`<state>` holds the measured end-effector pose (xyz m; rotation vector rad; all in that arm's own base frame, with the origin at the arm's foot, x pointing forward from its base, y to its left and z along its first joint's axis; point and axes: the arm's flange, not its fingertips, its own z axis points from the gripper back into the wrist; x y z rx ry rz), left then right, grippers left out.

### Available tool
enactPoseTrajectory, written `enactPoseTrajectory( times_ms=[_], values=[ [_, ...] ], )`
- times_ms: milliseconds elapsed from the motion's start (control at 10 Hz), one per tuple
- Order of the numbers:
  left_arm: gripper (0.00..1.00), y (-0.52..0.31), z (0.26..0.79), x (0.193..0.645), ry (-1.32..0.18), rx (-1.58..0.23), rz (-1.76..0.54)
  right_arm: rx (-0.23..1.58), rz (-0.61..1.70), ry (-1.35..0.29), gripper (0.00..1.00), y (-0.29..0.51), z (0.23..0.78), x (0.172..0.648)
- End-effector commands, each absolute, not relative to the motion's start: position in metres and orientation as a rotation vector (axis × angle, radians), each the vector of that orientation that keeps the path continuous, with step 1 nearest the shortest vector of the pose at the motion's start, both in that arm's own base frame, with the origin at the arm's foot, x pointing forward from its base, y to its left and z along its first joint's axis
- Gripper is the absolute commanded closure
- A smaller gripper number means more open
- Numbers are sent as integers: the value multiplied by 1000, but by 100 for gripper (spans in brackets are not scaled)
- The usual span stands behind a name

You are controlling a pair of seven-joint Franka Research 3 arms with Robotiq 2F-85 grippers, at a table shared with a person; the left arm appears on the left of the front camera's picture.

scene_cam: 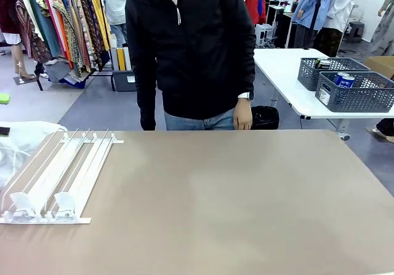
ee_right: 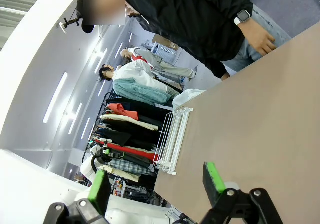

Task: Retrieve and store the cans from the dispenser.
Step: Pick up one can from the Automatic Can Dispenser and place it in the middle of the table.

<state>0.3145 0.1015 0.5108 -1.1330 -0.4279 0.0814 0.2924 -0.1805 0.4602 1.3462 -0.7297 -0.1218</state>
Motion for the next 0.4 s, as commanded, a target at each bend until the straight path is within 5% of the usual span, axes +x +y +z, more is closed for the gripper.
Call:
enactPoseTrajectory(
  times_ms=[0,300],
  values=[
    [0,101,512,315,-431,-1150,84,1361,-123,-747,0,-180,465,295],
    [0,101,512,315,-431,-1150,84,1361,-123,-747,0,-180,465,295]
  ],
)
